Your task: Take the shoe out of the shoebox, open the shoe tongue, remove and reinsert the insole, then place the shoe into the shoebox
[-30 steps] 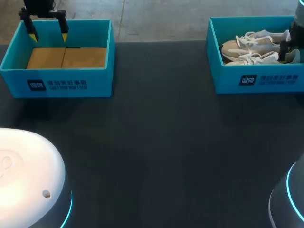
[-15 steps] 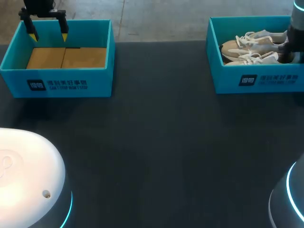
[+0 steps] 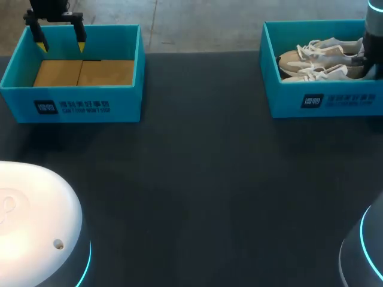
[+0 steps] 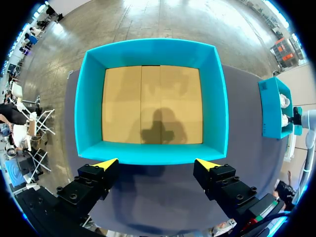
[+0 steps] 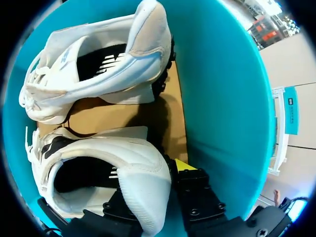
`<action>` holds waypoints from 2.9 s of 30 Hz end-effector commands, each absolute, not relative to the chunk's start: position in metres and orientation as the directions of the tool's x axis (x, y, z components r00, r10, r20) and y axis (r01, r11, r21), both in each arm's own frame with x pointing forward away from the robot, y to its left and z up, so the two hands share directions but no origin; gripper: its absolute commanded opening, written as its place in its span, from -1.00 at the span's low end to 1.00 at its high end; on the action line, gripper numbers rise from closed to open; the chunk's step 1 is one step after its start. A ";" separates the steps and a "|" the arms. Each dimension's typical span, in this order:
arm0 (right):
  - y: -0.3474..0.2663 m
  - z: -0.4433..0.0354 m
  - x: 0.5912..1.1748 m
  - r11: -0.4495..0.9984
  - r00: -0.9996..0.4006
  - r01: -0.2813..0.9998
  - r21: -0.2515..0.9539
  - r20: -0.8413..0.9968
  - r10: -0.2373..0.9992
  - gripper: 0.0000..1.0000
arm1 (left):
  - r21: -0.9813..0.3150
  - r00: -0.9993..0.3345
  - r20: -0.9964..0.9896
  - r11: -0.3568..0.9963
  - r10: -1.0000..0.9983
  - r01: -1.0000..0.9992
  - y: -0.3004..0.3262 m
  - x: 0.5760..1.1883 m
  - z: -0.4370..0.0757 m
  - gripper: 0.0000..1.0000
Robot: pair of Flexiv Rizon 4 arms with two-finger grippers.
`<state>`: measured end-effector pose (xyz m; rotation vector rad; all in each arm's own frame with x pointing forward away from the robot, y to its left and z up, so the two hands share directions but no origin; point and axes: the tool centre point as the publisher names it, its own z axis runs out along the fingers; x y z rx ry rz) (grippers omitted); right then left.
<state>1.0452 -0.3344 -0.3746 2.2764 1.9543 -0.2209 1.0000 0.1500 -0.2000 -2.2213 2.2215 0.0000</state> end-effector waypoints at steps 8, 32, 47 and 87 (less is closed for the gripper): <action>-0.331 -0.312 1.034 -0.160 0.158 0.987 0.009 -0.222 0.962 -1.00 | 0.000 0.000 0.000 0.000 -1.000 -1.000 0.150 1.000 -0.200 1.00; -0.298 -0.178 1.027 -0.157 0.168 0.985 0.069 -0.207 0.964 -1.00 | 0.000 0.000 0.000 0.000 -1.000 -1.000 0.150 1.000 -0.200 1.00; -0.277 -0.153 1.026 -0.146 0.155 0.988 0.058 -0.208 0.966 -1.00 | 0.000 0.000 0.000 0.000 -1.000 -1.000 0.150 1.000 -0.200 1.00; -0.218 -0.147 0.965 -0.151 0.160 0.987 0.056 -0.219 0.963 -1.00 | 0.000 0.000 0.000 0.000 -1.000 -1.000 0.150 1.000 -0.200 1.00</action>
